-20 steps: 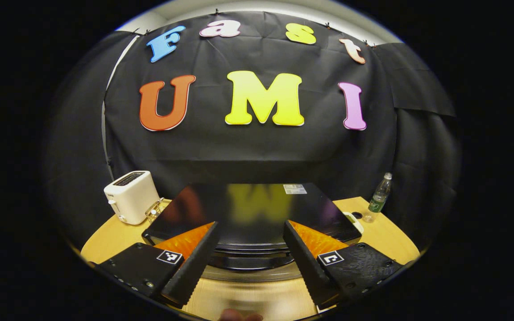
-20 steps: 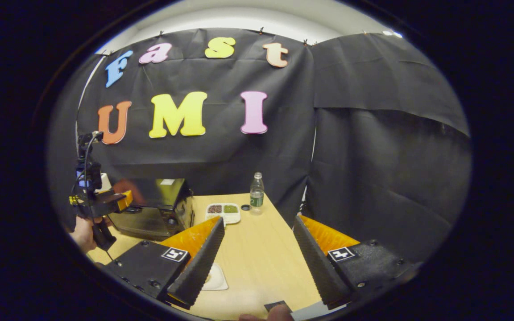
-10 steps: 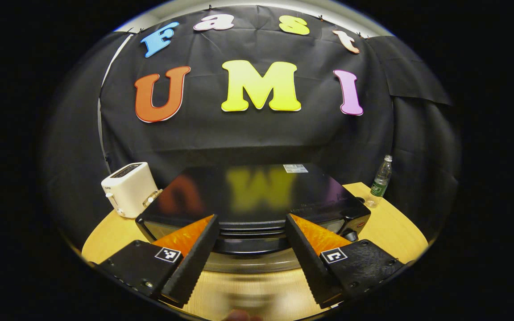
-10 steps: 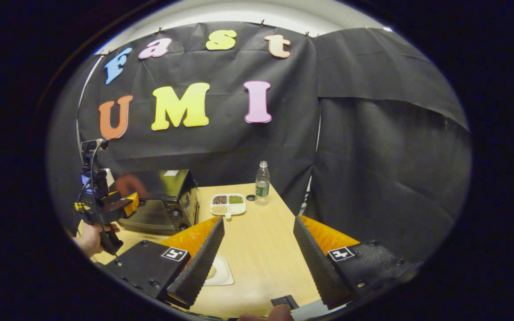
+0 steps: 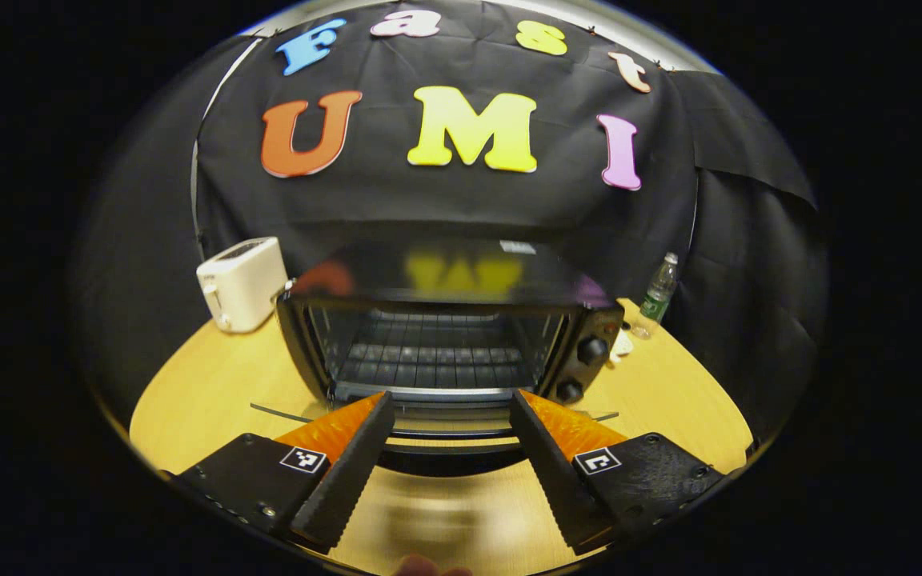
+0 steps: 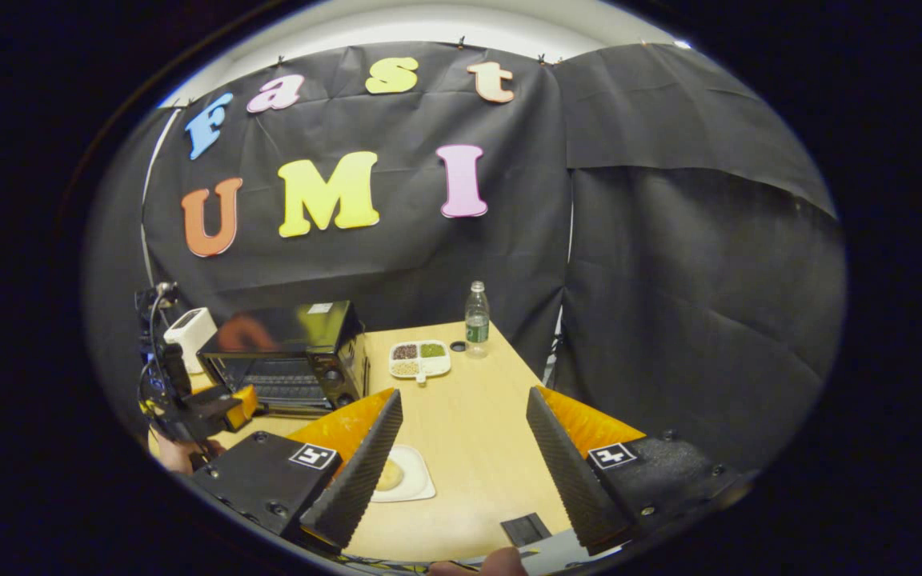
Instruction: Open the electric oven with the left hand, put the food in, and close the electric oven.
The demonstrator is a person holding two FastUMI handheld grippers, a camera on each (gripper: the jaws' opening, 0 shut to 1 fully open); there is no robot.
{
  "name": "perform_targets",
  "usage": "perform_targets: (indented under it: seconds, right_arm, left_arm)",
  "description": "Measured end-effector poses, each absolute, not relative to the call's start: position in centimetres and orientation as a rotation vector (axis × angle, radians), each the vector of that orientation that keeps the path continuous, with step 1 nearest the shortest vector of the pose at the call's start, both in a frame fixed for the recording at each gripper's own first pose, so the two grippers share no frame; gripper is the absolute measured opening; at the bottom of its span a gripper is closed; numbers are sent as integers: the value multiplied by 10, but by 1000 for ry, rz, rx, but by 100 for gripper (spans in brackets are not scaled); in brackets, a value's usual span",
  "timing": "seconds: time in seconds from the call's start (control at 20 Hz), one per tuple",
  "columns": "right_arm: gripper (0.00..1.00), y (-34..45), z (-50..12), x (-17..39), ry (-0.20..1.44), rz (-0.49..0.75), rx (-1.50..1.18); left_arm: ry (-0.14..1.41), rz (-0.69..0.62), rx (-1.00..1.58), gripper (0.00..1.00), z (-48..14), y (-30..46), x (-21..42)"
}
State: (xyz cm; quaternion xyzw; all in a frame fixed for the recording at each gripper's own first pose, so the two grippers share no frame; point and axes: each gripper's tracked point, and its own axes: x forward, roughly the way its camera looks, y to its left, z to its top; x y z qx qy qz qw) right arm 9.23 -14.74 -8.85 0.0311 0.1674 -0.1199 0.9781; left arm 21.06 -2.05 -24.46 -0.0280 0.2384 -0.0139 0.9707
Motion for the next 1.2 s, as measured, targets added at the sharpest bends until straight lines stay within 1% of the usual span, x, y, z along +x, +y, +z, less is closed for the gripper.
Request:
perform_targets:
  seconds: [0.15,0.35,0.45,0.6,0.65,0.7,0.8,0.95,1.1,1.2]
  right_arm:
    - [98,-141,-92,80,342,-237,45]
    - [98,-136,-96,66,352,-233,7]
    - [98,-134,-97,60,353,-228,-22]
    - [99,-128,-98,54,350,-212,-48]
    - [99,-125,-100,54,350,-201,-45]
    - [99,-122,-103,53,352,-189,-41]
    - [98,-113,-110,55,355,-162,-34]
    - [99,-96,-133,61,385,-102,-17]
    - [99,-78,-166,70,433,-35,15]
    - [99,-68,-187,79,457,-10,19]
  left_arm:
    - [559,-34,-71,97,-280,-21,185]
    - [627,-34,-71,96,-318,-15,177]
    - [642,-33,-71,96,-329,-11,175]
    - [626,-44,-35,95,-329,-8,175]
    - [614,-43,-31,100,-325,-7,174]
    - [595,-41,-24,95,-317,-5,172]
    - [559,-40,-27,93,-300,-2,166]
    - [494,-49,-38,93,-265,3,152]
    - [399,-57,-41,93,-216,8,132]
    - [371,-47,-5,93,-191,14,115]
